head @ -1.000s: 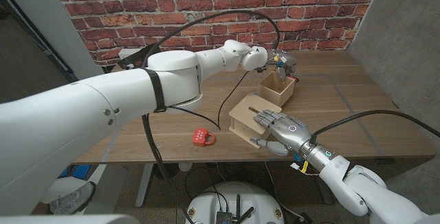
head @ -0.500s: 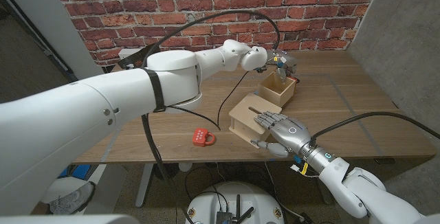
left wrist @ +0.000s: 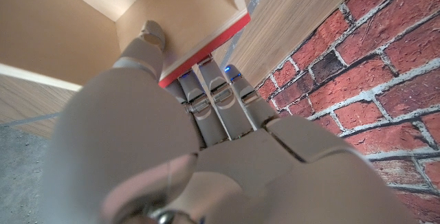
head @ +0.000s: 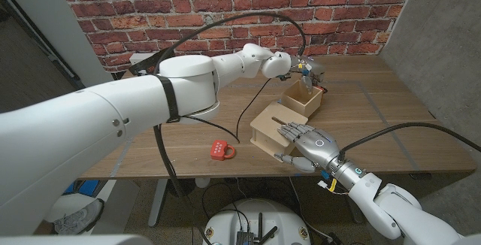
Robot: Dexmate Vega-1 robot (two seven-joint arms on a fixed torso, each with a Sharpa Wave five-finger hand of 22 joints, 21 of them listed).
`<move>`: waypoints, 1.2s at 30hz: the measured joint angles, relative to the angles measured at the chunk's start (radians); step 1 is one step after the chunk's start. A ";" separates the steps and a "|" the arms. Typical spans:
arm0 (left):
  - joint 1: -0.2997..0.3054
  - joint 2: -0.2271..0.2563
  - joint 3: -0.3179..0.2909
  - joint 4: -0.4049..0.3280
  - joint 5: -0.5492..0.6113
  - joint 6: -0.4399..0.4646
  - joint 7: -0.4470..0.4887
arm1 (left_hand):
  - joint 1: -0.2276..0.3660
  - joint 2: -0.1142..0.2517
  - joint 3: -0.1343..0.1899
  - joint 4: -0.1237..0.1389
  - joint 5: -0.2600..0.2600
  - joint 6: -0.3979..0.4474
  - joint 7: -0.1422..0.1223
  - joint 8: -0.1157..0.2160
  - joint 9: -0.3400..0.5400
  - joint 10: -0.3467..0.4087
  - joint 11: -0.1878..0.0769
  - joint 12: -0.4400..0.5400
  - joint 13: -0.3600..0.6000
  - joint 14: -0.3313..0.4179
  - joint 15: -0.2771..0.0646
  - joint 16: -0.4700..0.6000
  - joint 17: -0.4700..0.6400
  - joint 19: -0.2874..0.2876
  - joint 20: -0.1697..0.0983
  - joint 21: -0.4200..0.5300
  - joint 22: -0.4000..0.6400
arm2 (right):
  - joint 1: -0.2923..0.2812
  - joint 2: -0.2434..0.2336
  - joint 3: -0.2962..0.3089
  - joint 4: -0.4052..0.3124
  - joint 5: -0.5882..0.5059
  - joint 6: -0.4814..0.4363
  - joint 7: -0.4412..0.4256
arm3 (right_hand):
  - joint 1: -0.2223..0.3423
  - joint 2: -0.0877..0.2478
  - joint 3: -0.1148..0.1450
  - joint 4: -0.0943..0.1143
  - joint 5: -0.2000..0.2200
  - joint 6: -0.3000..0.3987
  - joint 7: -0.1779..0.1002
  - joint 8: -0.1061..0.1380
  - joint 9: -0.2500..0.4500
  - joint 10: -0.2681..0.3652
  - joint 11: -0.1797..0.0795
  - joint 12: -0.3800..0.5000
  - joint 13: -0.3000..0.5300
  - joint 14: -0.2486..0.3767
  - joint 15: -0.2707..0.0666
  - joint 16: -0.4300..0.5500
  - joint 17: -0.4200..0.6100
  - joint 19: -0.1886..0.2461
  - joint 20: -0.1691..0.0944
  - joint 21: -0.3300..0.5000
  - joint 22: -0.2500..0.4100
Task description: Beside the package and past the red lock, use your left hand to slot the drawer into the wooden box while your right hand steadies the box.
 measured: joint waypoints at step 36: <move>0.082 0.180 -0.131 -0.359 0.128 0.128 -0.101 | 0.002 -0.002 -0.004 -0.004 0.004 0.000 0.000 0.000 0.000 0.000 0.000 0.003 0.000 0.000 0.000 -0.006 0.006 0.000 0.000 0.000 0.000 | 0.029 -0.017 -0.017 0.017 0.033 -0.001 -0.018 | 0.000 0.000 0.000 0.000 0.000 0.000 0.000 0.000 0.000 0.000 0.000 0.000 0.000 0.000 0.000 0.000 0.000 -0.004 0.003 -0.004 0.000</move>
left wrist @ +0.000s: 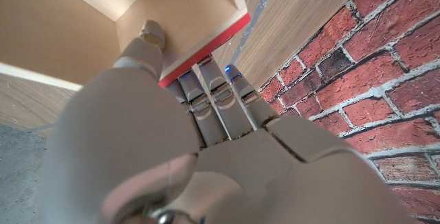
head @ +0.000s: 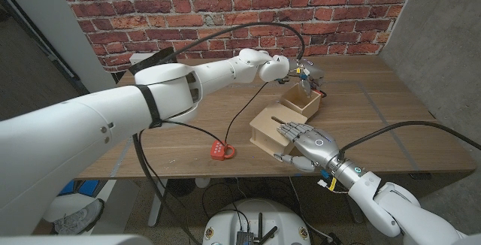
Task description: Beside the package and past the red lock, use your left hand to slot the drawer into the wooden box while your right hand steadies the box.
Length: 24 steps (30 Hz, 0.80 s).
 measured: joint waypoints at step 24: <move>0.057 0.053 -0.066 -0.155 0.046 0.138 -0.086 | -0.001 0.001 0.000 0.000 -0.001 0.000 0.000 0.000 0.000 0.000 0.000 -0.003 0.000 0.000 0.000 0.003 -0.001 0.000 0.000 0.000 0.000 | 0.017 -0.013 0.003 0.013 0.046 0.007 -0.014 | 0.000 0.000 0.000 0.000 0.000 0.000 0.000 0.000 0.000 0.000 0.000 0.000 0.000 0.000 0.000 0.000 0.000 -0.001 -0.002 0.004 0.001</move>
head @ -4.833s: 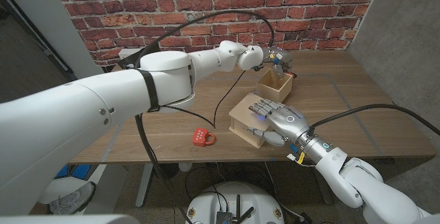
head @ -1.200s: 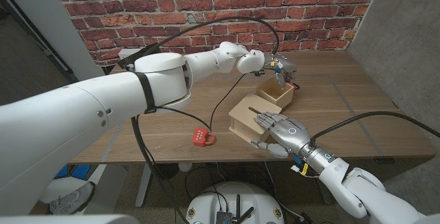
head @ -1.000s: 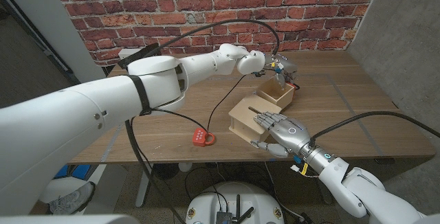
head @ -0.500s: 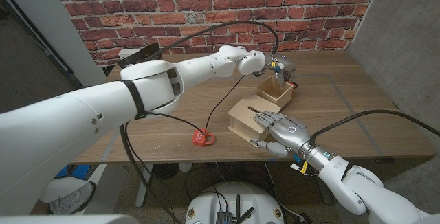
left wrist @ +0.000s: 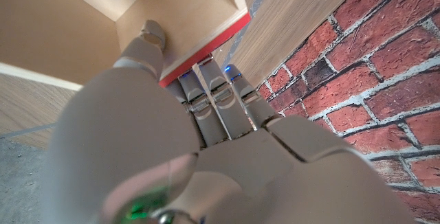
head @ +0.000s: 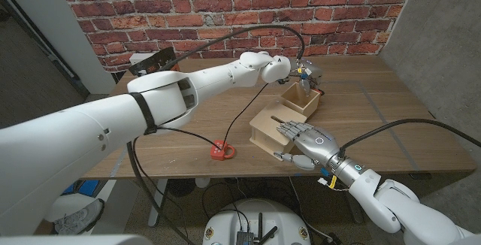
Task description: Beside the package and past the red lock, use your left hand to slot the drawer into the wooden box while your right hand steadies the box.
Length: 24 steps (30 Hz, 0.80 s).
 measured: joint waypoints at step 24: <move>0.046 0.060 -0.033 -0.133 0.044 0.075 -0.050 | 0.000 0.000 0.000 0.000 -0.002 0.000 0.000 0.000 0.000 0.000 0.000 0.003 0.000 0.000 0.000 -0.001 0.001 0.000 0.000 0.000 0.000 | 0.019 -0.005 -0.011 0.006 0.019 -0.008 -0.003 | 0.000 0.000 0.000 0.000 0.000 0.000 0.000 0.000 0.000 0.000 0.000 0.000 0.000 0.000 0.000 0.000 0.000 0.002 0.003 -0.002 0.000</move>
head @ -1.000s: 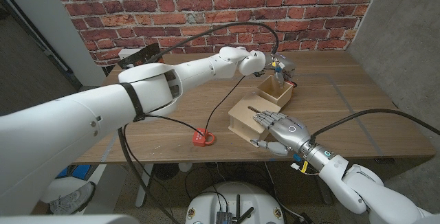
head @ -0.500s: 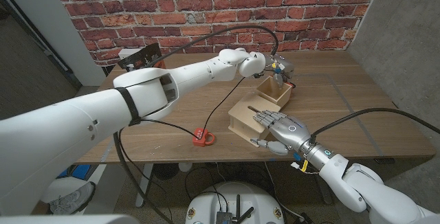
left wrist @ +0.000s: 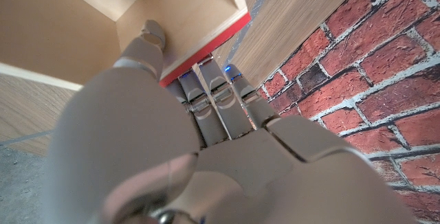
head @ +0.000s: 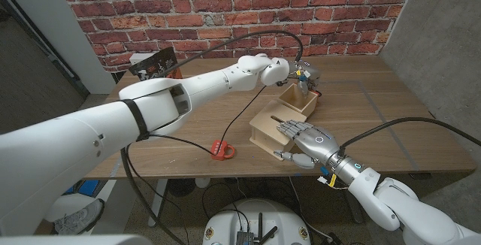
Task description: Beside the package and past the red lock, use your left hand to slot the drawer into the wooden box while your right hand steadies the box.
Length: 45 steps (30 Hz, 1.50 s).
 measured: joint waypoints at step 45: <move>0.041 0.055 -0.031 -0.064 0.035 0.048 -0.022 | 0.003 -0.003 0.000 0.000 0.000 0.000 0.000 0.000 0.000 -0.001 -0.001 -0.003 0.000 0.016 -0.016 0.001 0.000 0.000 0.000 0.000 0.000 | 0.030 0.000 -0.022 -0.002 -0.001 -0.019 0.028 | 0.000 0.000 0.000 0.000 0.000 0.000 0.000 0.000 0.000 0.000 0.000 0.000 0.000 0.000 0.000 0.000 0.000 -0.002 -0.002 0.000 -0.001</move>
